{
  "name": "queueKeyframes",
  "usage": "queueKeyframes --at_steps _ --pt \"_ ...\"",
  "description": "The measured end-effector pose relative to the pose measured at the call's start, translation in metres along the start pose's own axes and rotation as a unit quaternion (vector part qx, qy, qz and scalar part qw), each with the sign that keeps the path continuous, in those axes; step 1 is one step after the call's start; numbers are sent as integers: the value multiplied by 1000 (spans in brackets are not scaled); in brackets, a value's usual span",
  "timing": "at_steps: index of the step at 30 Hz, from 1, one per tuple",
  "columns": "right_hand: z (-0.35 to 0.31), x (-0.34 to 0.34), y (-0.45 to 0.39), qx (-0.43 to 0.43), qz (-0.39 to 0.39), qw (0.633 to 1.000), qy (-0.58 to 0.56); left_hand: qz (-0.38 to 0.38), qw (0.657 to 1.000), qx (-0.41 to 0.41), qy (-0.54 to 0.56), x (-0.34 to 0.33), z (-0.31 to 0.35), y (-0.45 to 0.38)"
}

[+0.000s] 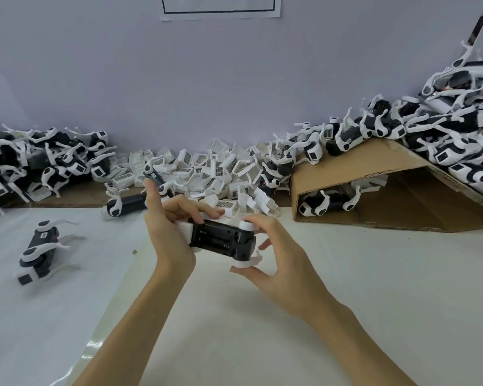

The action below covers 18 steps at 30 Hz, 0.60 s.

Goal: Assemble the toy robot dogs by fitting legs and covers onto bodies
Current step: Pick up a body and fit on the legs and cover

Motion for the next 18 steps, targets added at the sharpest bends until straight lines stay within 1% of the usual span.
queueKeyframes --at_steps 3,5,7,8,9,10,11,13,15,18 --pt "7 -3 -2 -61 16 996 -65 -59 997 35 -35 -2 -5 -7" --pt "12 -4 -1 -113 32 986 -120 -76 993 23 -82 -6 -9 -6" --pt "16 -6 1 -154 24 973 -171 -44 981 -11 -191 -4 -16 -3" --pt "17 -9 1 -164 -4 969 -183 -15 972 -22 -232 -1 -20 -2" --pt "18 -12 2 -166 -41 968 -181 21 969 -18 -247 3 -23 -2" --pt "20 -15 3 -167 -75 970 -162 53 969 -2 -239 7 -24 -3" --pt "23 -15 4 -168 -100 973 -119 81 972 17 -220 12 -25 -5" --pt "33 -13 3 -180 -120 976 19 125 975 50 -178 23 -25 -9" --pt "43 -10 -1 -200 -148 960 131 154 973 69 -160 32 -24 -13" --pt "56 -10 -5 -236 -194 932 197 181 969 93 -141 38 -26 -14"
Point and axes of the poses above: each hand's wrist, its own y-axis away from the middle knuckle, its own x-axis out of the back of the hand, z = x × y, the point moved 4 cm from there along -y, towards the middle knuckle, and after that the axes turned 7 degrees about -z, right-handed, at the moved point
